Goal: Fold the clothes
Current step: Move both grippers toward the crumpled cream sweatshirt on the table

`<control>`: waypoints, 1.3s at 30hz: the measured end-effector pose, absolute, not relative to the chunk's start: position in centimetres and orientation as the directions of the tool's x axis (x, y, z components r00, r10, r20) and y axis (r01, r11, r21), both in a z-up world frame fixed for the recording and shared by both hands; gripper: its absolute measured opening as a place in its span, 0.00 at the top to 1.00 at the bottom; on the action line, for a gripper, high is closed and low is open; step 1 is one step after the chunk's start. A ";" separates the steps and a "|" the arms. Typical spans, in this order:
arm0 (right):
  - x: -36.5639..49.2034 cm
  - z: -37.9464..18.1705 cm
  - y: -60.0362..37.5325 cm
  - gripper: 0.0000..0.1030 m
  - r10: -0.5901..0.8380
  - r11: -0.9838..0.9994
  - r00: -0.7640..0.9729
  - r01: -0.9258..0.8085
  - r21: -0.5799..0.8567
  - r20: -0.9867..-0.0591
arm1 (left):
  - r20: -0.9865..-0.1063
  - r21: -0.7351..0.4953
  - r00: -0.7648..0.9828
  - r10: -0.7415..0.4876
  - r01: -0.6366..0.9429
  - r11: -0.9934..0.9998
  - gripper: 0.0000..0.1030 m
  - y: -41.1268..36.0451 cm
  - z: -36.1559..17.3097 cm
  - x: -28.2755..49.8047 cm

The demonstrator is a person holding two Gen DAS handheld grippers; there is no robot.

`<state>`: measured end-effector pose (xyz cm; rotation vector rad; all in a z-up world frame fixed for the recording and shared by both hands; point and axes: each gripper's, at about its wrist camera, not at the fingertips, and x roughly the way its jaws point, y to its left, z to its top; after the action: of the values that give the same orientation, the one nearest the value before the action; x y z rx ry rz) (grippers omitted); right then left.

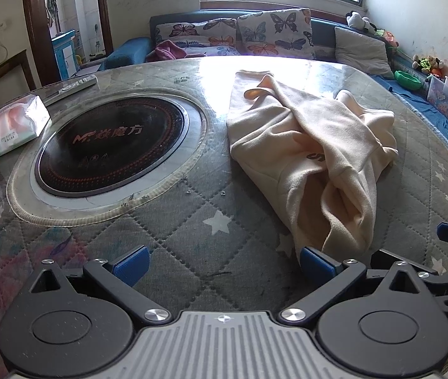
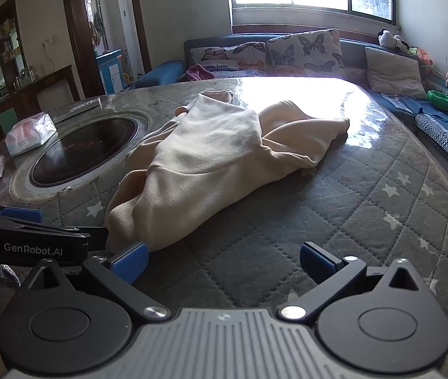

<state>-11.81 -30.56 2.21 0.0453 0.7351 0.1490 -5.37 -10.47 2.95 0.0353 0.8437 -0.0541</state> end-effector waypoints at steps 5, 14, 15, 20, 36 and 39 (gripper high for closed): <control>-11.8 2.2 -30.5 0.00 0.150 0.989 0.730 -0.119 0.092 -0.667 | -0.750 0.012 0.661 -0.031 0.060 0.998 0.00 -10.5 3.0 -5.4; -11.8 2.2 -30.6 0.00 0.150 0.989 0.727 -0.120 0.091 -0.670 | -0.752 0.012 0.658 -0.029 0.058 0.998 0.00 -10.5 3.0 -5.5; -11.8 2.2 -30.6 0.00 0.150 0.989 0.728 -0.120 0.091 -0.670 | -0.752 0.012 0.659 -0.029 0.058 0.998 0.00 -10.5 3.0 -5.5; -11.8 2.2 -30.6 0.00 0.151 0.988 0.728 -0.120 0.093 -0.669 | -0.752 0.013 0.658 -0.028 0.057 0.998 0.00 -10.6 3.0 -5.4; -11.7 2.3 -30.6 0.00 0.152 0.988 0.727 -0.121 0.093 -0.670 | -0.753 0.017 0.657 -0.025 0.057 0.998 0.00 -10.6 3.1 -5.3; -11.6 2.4 -30.6 0.00 0.152 0.988 0.727 -0.120 0.093 -0.669 | -0.753 0.017 0.657 -0.024 0.057 0.998 0.00 -10.6 3.2 -5.1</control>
<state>-11.60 -30.57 2.36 0.0444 0.7416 0.1500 -5.12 -10.61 3.21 0.0406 0.8522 -0.0458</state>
